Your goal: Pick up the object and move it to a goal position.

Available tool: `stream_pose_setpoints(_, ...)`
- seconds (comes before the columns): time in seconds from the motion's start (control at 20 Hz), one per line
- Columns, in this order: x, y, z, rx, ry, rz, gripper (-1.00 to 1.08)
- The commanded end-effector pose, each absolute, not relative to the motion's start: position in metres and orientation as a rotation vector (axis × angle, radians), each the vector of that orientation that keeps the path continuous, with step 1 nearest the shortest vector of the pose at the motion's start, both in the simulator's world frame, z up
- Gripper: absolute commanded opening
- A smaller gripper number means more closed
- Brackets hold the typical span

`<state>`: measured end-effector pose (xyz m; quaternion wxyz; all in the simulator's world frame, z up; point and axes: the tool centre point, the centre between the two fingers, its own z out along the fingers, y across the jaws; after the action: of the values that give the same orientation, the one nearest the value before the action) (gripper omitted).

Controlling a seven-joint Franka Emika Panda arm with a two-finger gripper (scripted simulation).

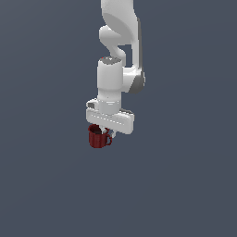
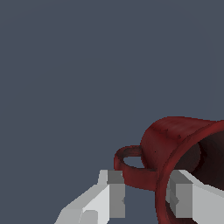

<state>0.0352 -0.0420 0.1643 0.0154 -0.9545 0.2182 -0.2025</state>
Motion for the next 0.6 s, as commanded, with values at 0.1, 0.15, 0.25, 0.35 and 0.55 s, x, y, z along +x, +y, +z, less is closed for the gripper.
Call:
stream_pose_setpoints(0.1, 0.061, -0.051, 0.206, -2.912, 0.719, -0.847, -1.0)
stream_pose_setpoints(0.15, 0.065, -0.053, 0.215, -2.9, 0.727, -0.889, -1.0)
stream_pose_setpoints(0.25, 0.072, -0.056, 0.231, -2.874, 0.742, -0.968, -1.0)
stream_pose_setpoints(0.35, 0.078, -0.059, 0.246, -2.85, 0.755, -1.038, -1.0)
stream_pose_setpoints(0.55, 0.086, -0.064, 0.271, -2.806, 0.776, -1.152, -1.0)
